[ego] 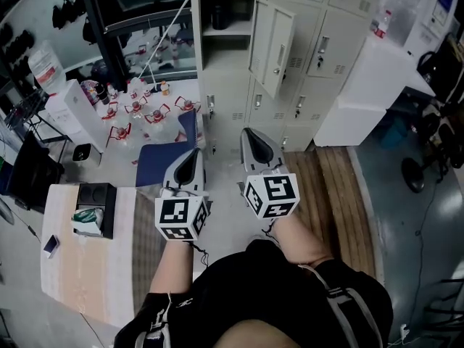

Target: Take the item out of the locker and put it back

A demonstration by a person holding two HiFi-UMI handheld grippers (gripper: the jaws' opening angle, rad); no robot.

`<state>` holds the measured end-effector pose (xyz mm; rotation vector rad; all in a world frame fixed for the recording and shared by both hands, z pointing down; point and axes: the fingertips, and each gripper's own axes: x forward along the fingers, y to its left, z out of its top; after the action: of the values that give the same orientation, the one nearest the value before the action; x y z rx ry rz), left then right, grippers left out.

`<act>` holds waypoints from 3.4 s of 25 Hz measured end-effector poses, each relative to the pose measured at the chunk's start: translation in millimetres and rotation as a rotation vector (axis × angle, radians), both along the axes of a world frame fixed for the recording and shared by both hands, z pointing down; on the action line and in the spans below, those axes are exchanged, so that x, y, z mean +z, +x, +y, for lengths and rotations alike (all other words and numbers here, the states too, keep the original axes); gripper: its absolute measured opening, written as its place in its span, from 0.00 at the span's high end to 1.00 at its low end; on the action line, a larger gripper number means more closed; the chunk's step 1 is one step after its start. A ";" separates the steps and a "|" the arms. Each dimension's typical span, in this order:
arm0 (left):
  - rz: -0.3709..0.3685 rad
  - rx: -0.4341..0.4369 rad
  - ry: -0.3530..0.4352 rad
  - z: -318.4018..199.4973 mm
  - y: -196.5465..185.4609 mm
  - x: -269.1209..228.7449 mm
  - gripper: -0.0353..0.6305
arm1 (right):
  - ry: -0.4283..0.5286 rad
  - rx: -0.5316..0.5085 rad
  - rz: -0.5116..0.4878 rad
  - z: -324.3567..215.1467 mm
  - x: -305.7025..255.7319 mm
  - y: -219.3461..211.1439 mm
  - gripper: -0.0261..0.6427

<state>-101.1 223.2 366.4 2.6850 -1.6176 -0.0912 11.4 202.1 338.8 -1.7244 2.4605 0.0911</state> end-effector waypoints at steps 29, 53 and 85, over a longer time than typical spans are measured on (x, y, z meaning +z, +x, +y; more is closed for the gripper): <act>-0.036 -0.063 -0.006 -356.5 33.5 0.7 0.93 | 0.001 -0.032 -0.025 -365.4 -6.0 39.1 0.94; -0.053 -0.075 -0.006 -568.2 32.8 -19.1 0.93 | 0.024 0.045 -0.016 -589.3 -31.9 49.8 0.94; -0.026 -0.180 0.002 -598.5 -50.3 -20.5 0.93 | -0.126 0.190 0.100 -812.7 -64.4 16.6 0.27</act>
<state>-151.4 -375.4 345.9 2.5461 -1.8633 -0.0589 28.0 -610.5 274.5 -2.0524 2.4104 0.0440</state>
